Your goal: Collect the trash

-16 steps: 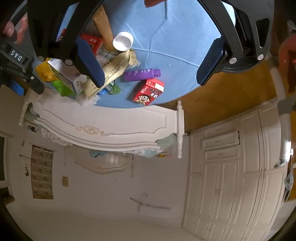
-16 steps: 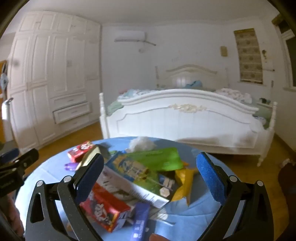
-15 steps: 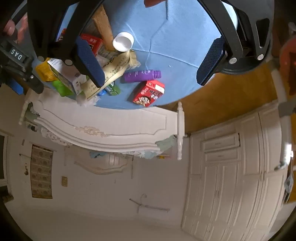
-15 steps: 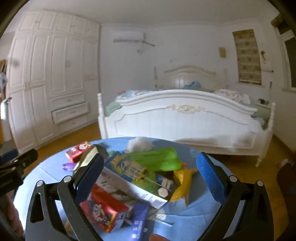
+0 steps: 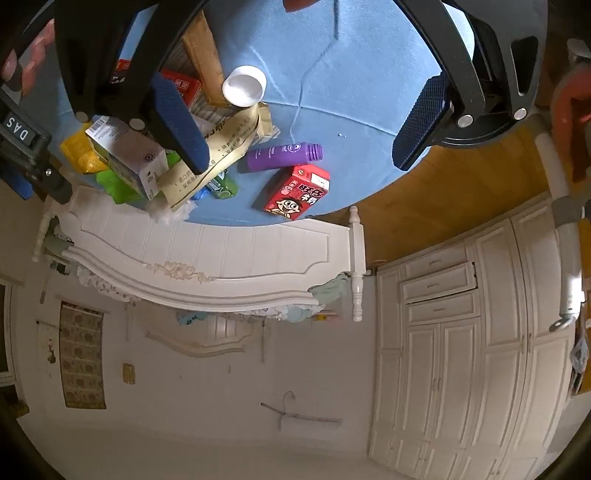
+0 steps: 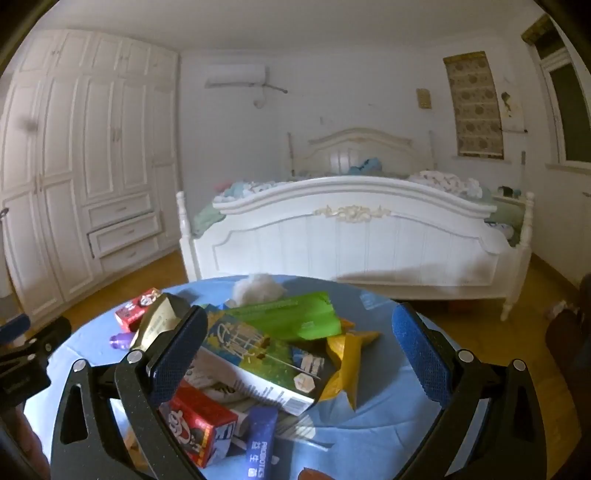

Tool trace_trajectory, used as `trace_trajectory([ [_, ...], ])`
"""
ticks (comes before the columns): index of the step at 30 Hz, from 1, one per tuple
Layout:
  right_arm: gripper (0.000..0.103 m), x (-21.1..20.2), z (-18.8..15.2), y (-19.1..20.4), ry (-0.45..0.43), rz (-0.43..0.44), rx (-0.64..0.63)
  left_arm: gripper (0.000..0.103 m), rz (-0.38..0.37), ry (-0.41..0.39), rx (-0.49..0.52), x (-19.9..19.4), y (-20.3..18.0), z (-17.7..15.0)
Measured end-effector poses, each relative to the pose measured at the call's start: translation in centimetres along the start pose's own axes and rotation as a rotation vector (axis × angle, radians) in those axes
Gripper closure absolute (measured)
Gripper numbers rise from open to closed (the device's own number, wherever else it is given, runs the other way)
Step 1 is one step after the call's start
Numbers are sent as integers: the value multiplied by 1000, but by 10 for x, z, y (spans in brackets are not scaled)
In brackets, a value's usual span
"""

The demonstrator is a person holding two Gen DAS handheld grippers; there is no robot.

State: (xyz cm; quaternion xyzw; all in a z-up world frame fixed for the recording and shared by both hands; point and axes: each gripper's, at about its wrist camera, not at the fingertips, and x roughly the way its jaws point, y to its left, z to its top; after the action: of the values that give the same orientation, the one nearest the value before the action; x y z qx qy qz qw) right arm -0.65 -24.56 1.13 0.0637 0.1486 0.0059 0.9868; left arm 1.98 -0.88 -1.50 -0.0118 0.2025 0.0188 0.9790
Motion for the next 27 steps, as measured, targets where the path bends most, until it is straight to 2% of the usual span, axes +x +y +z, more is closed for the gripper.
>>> trace_trajectory([
  [8, 4, -5, -8, 6, -2, -31, 15, 5, 5, 24, 36, 1, -7, -2],
  [27, 4, -2, -14, 7, 1, -36, 16, 5, 12, 35, 25, 0, -3, -2],
])
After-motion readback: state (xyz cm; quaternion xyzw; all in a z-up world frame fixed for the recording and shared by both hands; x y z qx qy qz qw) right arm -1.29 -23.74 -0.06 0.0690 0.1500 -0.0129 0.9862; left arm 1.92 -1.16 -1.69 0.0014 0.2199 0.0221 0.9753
